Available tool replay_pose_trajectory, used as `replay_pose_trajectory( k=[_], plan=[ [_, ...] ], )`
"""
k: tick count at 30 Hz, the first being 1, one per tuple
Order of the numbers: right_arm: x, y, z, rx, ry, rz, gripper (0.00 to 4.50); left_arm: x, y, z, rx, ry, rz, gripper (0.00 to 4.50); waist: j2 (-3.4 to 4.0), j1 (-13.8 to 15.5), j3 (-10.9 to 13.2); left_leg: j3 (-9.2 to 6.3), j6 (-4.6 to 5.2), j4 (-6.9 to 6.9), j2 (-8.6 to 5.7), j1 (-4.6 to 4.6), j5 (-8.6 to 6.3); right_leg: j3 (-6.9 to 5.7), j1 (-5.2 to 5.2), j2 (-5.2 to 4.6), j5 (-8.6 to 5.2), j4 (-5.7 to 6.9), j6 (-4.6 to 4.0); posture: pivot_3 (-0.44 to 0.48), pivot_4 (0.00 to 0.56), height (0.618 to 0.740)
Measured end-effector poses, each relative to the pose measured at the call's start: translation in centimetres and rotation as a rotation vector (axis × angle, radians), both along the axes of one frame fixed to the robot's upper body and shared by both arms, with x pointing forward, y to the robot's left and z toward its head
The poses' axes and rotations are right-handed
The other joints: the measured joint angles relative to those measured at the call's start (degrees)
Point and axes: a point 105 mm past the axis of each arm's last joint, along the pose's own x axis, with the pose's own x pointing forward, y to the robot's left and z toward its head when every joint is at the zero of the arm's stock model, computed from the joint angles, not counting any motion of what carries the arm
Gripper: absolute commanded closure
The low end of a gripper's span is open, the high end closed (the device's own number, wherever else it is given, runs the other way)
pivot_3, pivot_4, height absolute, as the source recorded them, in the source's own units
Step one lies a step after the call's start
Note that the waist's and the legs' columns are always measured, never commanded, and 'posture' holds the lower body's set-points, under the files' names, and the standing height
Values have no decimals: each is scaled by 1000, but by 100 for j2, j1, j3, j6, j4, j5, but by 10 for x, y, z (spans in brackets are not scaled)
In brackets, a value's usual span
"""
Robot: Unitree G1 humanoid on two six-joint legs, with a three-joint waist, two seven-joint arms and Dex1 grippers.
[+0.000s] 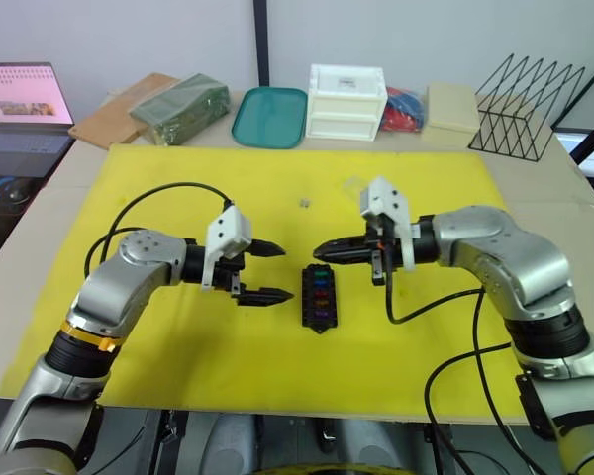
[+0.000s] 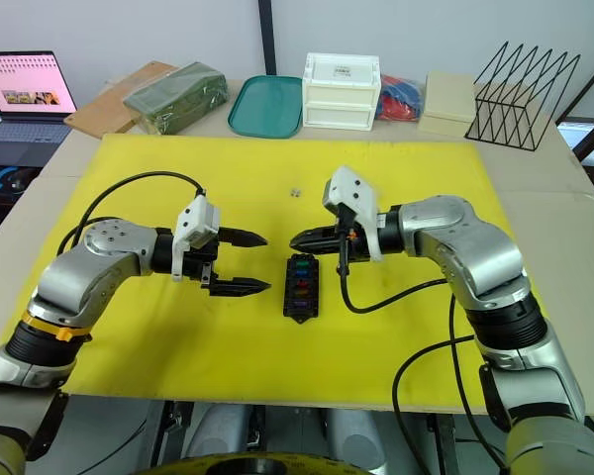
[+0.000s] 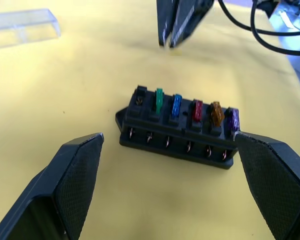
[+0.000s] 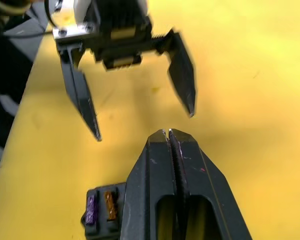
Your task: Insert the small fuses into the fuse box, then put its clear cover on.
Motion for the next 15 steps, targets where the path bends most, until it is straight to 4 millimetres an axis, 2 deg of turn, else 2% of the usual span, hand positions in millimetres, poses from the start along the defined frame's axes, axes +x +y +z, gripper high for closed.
replay_pose_trajectory(
  k=[4, 8, 9, 10, 15],
  plan=[
    [-1, -22, 4, -34, -64, -56, 4472, 3, 15, 9, -7, -22, 37, 0, -1, 2, 1, -1, 0, -1, 0, -3, 0, -3, 0, 0, 0, -7, 0, 0, 150, 740],
    [-8, -48, -1, -105, -76, -93, 4472, 6, 46, 15, 42, -21, 104, 0, 2, -19, 2, 1, 0, -3, 1, -1, 0, -3, 0, 1, -1, -10, 0, 0, 150, 740],
    [-10, -56, -1, -126, -74, -100, 4035, 5, 54, 15, 62, -15, 117, 0, 2, -15, 3, 1, 0, -3, 1, -1, 0, -3, 0, 1, -1, -11, 0, 0, 150, 740],
    [-11, -60, 0, -140, -73, -107, 3907, 5, 59, 16, 70, -9, 129, 0, 2, -16, 3, 2, 0, -3, 1, 0, 0, -3, 0, 1, -1, -12, 0, 0, 150, 740],
    [-21, -97, 4, -201, -56, -181, 2177, 5, 104, 18, 129, 26, 262, 0, 1, -4, 5, 3, 0, -8, 4, -2, 0, -3, 0, 1, -2, -21, 0, 0, 150, 740]
  ],
)
